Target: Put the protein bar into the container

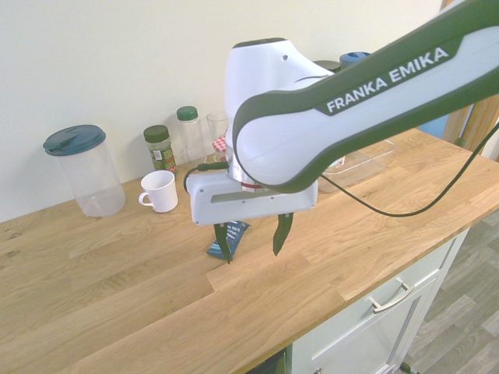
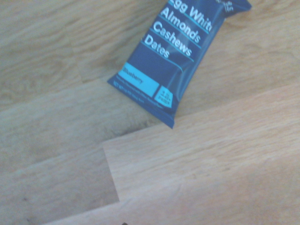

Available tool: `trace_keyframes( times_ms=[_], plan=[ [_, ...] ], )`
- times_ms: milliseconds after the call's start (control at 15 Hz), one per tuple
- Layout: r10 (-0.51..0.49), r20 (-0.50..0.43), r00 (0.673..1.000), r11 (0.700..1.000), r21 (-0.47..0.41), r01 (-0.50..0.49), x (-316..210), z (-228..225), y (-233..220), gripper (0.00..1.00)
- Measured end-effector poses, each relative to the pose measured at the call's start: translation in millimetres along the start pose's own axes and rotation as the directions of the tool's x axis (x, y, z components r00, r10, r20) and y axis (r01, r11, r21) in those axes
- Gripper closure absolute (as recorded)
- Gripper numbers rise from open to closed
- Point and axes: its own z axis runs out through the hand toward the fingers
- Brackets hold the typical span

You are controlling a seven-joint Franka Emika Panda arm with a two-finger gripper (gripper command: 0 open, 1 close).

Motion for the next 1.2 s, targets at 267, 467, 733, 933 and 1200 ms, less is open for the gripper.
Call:
trace_keyframes(
  times_ms=[267, 467, 733, 933, 1200],
  plan=[
    [0.093, -0.010, 0.996, 0.996, 0.009, -0.093, -4.8, 9.3, -34.0, 0.00],
    [0.139, -0.018, 0.990, 0.990, 0.015, -0.139, 0.1, 15.1, -57.0, 0.00],
    [0.177, -0.018, 0.984, 0.984, 0.000, -0.177, 23.2, 27.9, -71.6, 0.00],
    [0.188, -0.024, 0.982, 0.982, -0.001, -0.188, 32.9, 36.9, -80.1, 0.00],
    [0.195, -0.038, 0.980, 0.981, 0.020, -0.194, 41.0, 43.8, -96.5, 0.00]
  ],
)
